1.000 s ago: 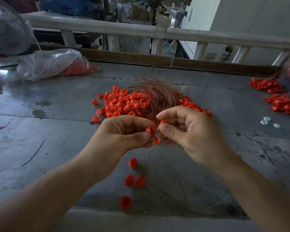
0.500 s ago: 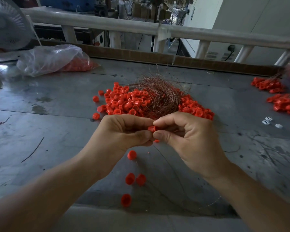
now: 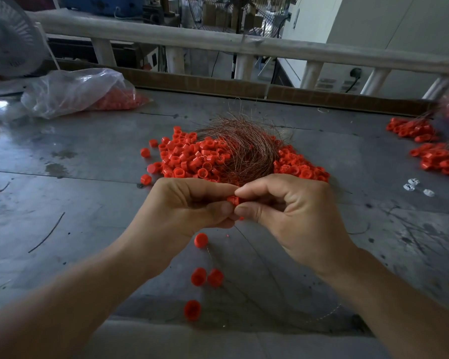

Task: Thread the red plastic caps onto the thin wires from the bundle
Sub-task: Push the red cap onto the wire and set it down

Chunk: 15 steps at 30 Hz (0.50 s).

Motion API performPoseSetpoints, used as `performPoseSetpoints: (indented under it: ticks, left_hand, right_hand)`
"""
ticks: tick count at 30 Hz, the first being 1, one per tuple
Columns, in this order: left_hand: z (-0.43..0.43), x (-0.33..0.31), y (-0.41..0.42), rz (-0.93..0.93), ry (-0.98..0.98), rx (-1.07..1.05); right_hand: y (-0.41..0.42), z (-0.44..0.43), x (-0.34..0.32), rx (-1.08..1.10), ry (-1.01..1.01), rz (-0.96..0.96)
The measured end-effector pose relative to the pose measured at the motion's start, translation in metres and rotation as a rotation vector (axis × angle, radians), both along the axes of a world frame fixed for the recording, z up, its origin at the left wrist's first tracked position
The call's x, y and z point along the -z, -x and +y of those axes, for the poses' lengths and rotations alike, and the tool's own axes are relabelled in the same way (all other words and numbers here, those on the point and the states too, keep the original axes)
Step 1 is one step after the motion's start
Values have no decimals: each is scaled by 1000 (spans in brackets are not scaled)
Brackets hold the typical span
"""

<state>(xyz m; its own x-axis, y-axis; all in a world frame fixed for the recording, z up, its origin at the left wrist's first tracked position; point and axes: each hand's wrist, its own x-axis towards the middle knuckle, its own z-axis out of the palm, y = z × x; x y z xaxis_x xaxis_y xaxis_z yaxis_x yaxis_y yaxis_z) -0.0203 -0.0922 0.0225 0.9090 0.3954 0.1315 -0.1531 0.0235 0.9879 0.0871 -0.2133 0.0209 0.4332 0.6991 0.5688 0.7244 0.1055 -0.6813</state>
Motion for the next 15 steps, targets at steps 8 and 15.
performPoseSetpoints:
  ticks: [8, 15]
  left_hand:
    - [3, 1, 0, -2, 15, 52]
    - [2, 2, 3, -3, -64, 33]
  right_hand:
    - [0, -2, -2, 11, 15, -159]
    - [0, -1, -2, 13, -1, -290]
